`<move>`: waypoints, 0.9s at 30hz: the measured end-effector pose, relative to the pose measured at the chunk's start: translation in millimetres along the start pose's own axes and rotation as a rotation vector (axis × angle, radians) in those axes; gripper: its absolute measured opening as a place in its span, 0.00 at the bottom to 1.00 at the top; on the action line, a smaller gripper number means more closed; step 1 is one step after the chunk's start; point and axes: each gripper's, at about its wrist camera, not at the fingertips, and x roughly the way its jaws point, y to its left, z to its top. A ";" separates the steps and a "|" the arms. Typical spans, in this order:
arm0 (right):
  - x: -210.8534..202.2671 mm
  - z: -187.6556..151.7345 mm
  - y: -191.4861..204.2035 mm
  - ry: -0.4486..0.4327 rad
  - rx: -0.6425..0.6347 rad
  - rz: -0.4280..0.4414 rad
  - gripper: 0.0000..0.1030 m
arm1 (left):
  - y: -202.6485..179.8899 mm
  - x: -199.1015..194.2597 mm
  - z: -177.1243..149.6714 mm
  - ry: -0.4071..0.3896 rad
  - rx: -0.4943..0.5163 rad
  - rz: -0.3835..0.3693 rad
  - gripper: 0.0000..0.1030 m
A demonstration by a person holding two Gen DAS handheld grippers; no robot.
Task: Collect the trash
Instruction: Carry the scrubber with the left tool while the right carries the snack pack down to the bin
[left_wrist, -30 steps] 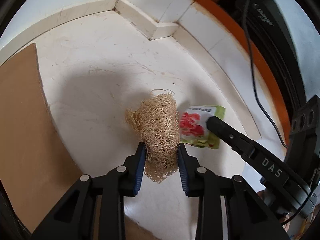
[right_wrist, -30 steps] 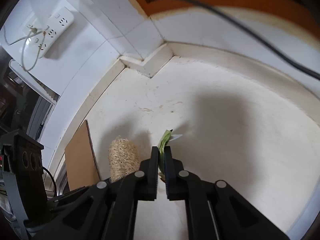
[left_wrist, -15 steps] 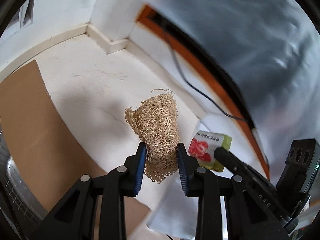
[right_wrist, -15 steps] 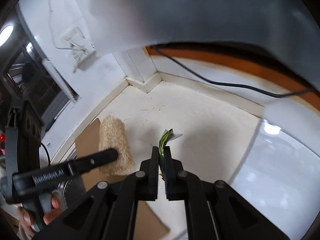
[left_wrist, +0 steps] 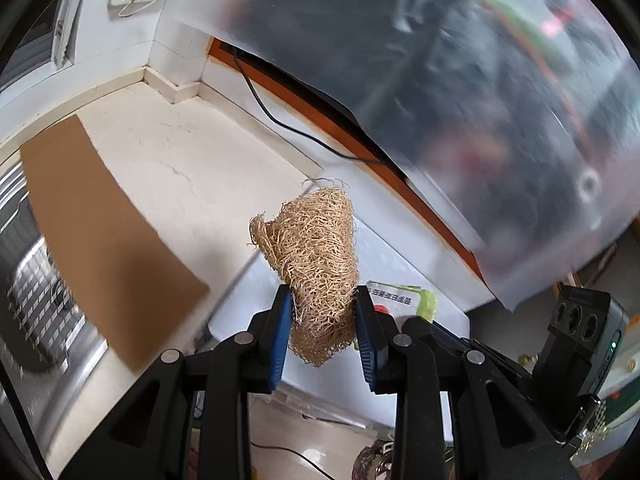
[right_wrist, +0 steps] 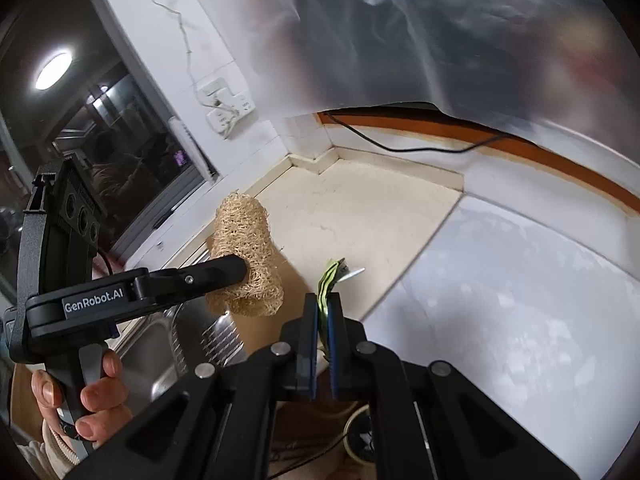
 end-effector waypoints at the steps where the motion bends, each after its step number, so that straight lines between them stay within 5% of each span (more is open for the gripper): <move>1: -7.2 -7.1 -0.8 0.003 -0.001 0.002 0.04 | -7.0 -5.2 -13.4 0.001 0.004 0.000 0.28; 13: -55.3 -111.7 -9.6 0.095 -0.064 0.035 0.04 | -38.9 -22.3 -156.0 0.058 0.048 0.099 0.28; 27: 27.3 -216.0 -32.0 0.257 -0.068 -0.005 0.04 | 19.1 60.9 -242.3 0.181 0.130 0.242 0.28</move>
